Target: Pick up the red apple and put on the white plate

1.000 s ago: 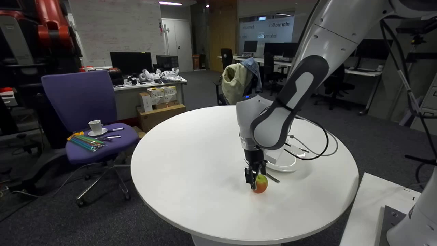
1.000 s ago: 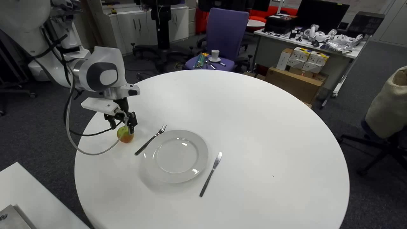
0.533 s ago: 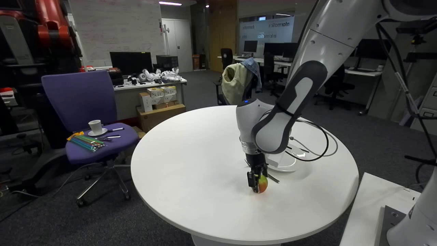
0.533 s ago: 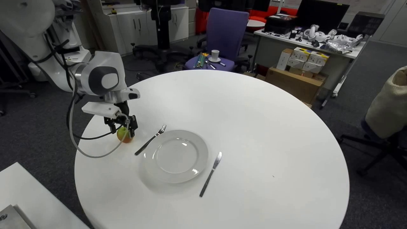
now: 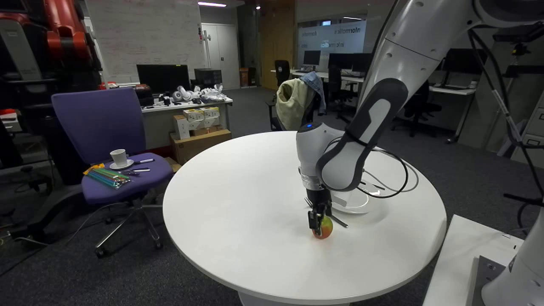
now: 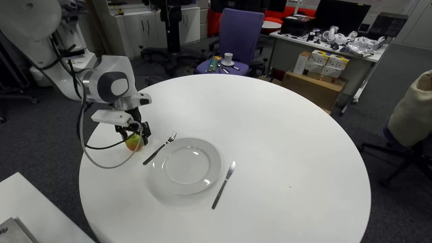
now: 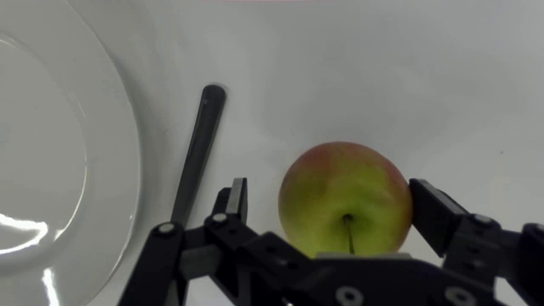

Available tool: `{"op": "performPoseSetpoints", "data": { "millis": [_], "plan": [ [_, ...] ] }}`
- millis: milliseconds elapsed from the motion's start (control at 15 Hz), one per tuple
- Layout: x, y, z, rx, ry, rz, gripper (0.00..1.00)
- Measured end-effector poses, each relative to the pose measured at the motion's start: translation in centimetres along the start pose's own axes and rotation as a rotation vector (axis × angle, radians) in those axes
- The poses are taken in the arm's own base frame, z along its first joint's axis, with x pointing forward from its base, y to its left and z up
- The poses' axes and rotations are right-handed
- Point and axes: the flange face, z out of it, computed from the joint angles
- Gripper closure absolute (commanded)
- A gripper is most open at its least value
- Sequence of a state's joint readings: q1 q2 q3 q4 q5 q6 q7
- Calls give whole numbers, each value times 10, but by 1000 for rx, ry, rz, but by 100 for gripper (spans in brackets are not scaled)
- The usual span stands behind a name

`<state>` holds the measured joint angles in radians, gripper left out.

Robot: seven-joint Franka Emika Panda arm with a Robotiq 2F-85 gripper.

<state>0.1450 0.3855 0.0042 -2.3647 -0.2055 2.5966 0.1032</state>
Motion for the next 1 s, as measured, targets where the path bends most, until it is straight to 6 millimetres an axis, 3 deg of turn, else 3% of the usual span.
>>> {"op": "performPoseSetpoints", "data": {
  "millis": [400, 1000],
  "plan": [
    [6, -4, -5, 10, 131, -15, 0],
    [-1, -12, 1, 11, 121, -29, 0]
  ]
}}
